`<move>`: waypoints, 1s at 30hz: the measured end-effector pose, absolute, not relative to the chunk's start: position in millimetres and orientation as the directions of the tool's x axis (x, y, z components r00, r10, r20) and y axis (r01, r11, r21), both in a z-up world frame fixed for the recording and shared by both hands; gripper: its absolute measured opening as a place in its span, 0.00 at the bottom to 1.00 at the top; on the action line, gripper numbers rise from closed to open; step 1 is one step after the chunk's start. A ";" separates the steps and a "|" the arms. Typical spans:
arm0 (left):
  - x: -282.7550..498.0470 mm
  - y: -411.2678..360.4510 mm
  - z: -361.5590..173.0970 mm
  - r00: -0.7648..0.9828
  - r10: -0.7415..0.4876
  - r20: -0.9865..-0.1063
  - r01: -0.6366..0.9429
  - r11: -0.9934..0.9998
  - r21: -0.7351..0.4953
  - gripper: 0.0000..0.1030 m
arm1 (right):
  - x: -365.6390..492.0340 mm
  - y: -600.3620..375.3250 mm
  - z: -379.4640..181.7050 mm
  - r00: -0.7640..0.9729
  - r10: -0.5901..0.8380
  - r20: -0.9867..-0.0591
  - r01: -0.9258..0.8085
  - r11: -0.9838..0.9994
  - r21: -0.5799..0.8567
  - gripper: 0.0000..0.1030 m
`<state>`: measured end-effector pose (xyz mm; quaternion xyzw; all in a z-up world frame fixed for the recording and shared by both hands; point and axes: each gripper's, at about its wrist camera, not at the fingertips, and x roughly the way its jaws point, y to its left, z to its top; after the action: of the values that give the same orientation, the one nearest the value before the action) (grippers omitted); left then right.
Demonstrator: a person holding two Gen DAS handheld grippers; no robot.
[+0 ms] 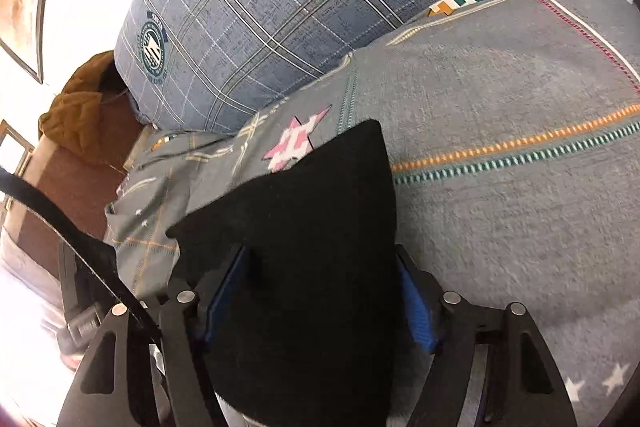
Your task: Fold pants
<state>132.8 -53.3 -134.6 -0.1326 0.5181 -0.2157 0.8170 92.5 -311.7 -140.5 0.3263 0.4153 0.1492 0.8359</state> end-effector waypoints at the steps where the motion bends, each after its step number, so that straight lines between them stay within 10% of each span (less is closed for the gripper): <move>1: 132.6 -54.3 -132.0 0.376 -0.487 -0.788 0.222 0.873 -0.433 0.63 | 92.4 -312.9 -139.7 0.611 0.520 -0.597 0.026 0.741 0.671 0.53; 6: 127.6 -43.1 -110.4 0.392 -0.541 -0.745 0.214 0.841 -0.498 0.49 | 81.4 -319.2 -111.4 0.631 0.543 -0.554 -0.013 0.721 0.693 0.30; 15: 139.4 -17.1 -74.7 0.437 -0.580 -0.688 0.190 0.807 -0.559 0.49 | 86.0 -295.3 -35.4 0.684 0.529 -0.502 -0.154 0.778 0.609 0.30; 30: 221.2 -40.5 -78.8 0.458 -0.473 -0.752 0.148 0.875 -0.460 0.49 | 173.0 -310.4 -62.4 0.674 0.517 -0.527 -0.066 0.753 0.655 0.30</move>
<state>221.2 -40.5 -78.8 -0.1670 0.4863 -0.1856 0.8373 173.0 -310.4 -62.4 0.3079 0.3664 0.1693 0.8616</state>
